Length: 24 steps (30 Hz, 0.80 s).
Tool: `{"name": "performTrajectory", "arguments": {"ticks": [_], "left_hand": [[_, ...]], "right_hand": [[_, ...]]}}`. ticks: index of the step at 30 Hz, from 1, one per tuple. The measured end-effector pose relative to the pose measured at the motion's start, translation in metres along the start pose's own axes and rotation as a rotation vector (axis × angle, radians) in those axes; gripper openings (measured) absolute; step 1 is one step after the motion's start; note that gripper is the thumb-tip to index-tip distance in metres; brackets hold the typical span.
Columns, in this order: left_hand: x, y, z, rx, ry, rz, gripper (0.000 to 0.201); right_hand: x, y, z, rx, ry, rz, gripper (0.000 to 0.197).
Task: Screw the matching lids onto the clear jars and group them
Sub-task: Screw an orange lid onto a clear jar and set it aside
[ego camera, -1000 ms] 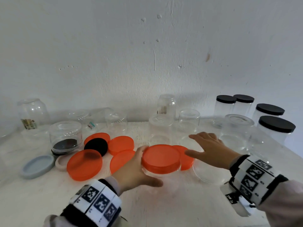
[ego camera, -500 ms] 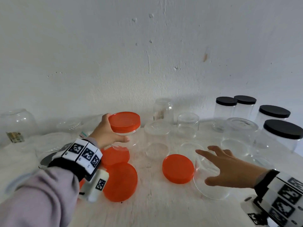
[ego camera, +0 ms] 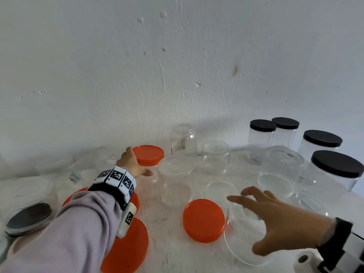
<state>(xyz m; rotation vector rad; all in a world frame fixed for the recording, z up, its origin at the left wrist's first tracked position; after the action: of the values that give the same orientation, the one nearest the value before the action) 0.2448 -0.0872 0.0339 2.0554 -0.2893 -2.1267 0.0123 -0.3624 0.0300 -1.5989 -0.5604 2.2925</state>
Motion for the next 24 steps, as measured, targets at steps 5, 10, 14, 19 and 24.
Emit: {"name": "performTrajectory", "arguments": {"ticks": [5, 10, 14, 19, 24], "left_hand": [[0.008, 0.011, -0.006, -0.012, -0.07, -0.1, 0.108], [0.006, 0.019, -0.007, -0.013, -0.039, -0.136, 0.085], [0.002, 0.016, -0.001, 0.03, -0.08, -0.149, 0.084], [-0.005, 0.008, 0.026, 0.122, -0.104, -0.192, 0.075], [0.007, -0.006, 0.075, 0.282, -0.238, -0.352, 0.083]], "right_hand": [[-0.003, -0.003, 0.002, -0.037, 0.009, 0.008, 0.104], [-0.004, -0.002, 0.004, -0.054, 0.038, 0.026, 0.109], [-0.009, -0.005, 0.007, -0.078, 0.089, 0.013, 0.107], [-0.014, -0.016, 0.011, -0.139, 0.182, -0.074, 0.102], [-0.007, -0.029, 0.006, -0.18, 0.266, -0.212, 0.1]]}}
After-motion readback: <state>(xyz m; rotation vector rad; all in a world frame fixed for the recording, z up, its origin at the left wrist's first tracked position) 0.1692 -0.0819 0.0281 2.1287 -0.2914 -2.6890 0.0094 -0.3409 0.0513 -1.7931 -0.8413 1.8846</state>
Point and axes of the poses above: each hand's wrist, its own z-axis away from the middle knuckle, its own x-axis out of the palm, y = z × x, the point moved 4 cm from there along -z, towards the middle knuckle, and after that the axes turned 15 degrees about -z, right-handed, at the moved point
